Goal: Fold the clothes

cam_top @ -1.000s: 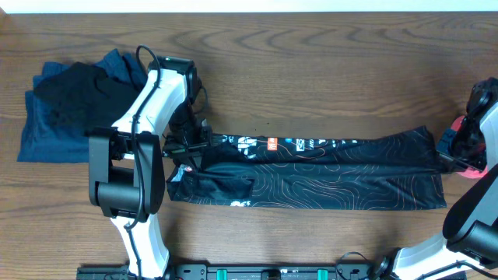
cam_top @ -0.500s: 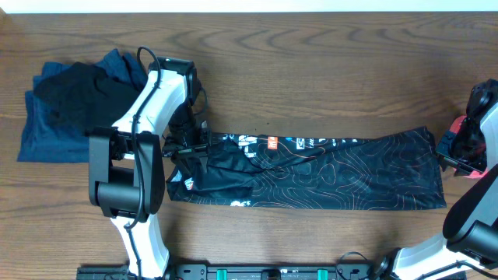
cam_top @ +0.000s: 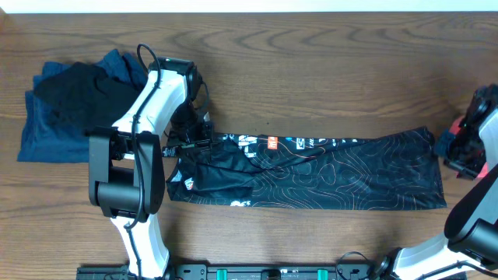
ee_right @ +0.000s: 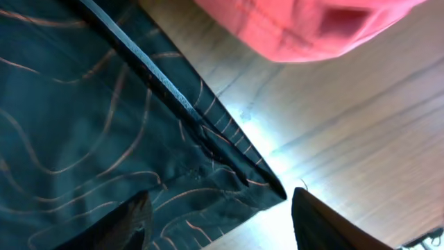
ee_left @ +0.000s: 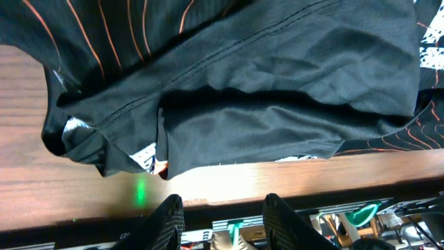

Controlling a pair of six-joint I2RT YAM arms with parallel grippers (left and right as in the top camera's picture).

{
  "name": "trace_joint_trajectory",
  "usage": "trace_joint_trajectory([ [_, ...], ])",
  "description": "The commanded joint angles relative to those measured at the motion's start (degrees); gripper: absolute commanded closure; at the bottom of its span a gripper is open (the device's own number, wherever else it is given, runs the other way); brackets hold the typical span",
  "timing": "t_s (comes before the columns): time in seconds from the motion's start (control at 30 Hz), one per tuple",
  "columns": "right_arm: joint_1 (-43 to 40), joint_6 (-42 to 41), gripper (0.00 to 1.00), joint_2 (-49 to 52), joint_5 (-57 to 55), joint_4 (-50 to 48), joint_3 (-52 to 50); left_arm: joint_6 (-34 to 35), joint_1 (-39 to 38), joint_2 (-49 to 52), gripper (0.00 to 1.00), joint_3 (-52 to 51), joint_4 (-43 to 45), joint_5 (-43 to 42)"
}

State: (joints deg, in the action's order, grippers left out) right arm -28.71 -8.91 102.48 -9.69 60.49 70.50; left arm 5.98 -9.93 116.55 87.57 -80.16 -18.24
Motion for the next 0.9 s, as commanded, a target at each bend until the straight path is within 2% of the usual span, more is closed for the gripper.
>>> trace_joint_trajectory([
  [0.0,-0.7,1.3,0.36,-0.5,1.6,-1.2,-2.3,-0.3,0.1,-0.5,0.6,0.0,0.3,-0.7],
  [0.3,-0.7,1.2,0.39,-0.5,3.1,-1.7,-5.5,-0.3,0.1,-0.5,0.6,0.0,0.6,-0.7],
  [0.7,-0.7,-0.9,0.49,-0.5,3.1,-10.2,-13.3,-0.3,0.1,-0.5,0.6,0.0,0.8,-0.7],
  [0.77,-0.7,-0.9,0.53,-0.5,3.1,-10.3,-13.3,-0.3,0.1,-0.5,0.6,0.0,0.8,-0.7],
  [0.87,-0.7,-0.9,0.67,-0.5,3.1,-10.3,-13.3,-0.3,0.1,-0.5,0.6,0.0,0.9,-0.7],
])
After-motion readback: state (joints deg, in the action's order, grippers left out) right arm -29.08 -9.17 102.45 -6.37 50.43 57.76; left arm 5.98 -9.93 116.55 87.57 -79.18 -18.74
